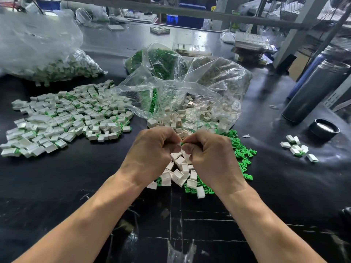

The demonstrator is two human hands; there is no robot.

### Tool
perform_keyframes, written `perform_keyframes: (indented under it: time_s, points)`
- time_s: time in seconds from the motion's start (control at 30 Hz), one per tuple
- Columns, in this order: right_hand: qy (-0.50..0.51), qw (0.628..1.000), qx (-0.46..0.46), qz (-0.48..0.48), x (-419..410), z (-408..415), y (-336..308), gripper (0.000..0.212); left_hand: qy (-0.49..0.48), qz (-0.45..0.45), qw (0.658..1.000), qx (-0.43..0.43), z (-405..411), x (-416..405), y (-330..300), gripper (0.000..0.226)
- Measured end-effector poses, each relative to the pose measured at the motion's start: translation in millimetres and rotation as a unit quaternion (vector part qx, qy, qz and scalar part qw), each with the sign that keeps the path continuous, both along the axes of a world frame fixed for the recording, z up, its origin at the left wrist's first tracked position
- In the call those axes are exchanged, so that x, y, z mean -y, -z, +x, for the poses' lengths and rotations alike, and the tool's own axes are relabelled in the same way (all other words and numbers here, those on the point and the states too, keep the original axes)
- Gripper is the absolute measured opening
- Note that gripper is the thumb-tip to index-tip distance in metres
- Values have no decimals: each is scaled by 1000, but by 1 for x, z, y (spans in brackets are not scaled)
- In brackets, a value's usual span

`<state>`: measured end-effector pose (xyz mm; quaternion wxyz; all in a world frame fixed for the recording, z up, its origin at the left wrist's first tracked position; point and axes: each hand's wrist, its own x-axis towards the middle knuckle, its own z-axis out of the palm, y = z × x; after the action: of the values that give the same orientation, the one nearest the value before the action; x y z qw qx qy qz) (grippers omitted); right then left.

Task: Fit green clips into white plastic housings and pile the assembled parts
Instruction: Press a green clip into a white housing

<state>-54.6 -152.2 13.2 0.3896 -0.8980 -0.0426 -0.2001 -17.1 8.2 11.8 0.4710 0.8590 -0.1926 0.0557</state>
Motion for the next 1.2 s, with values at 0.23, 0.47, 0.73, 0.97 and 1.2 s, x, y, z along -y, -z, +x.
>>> perform_keyframes:
  time_s: [0.23,0.47,0.73,0.97,1.2]
  points:
    - [13,1000,25,-7,-3,0,7,8,6,34,998,50,2,1,2,20]
    - [-22,965,-42,257,1,6,3,18,12,-82,996,-42,8,2,5,15]
    - [-33,933,-170,315,1,6,9,74,39,-165,981,-91,-4,15,0,10]
    - [18,954,-127,271,-8,14,15,66,68,-218,967,-115,-9,23,4,7]
    - [60,970,-77,223,-10,15,14,64,68,-255,958,-115,-9,25,5,8]
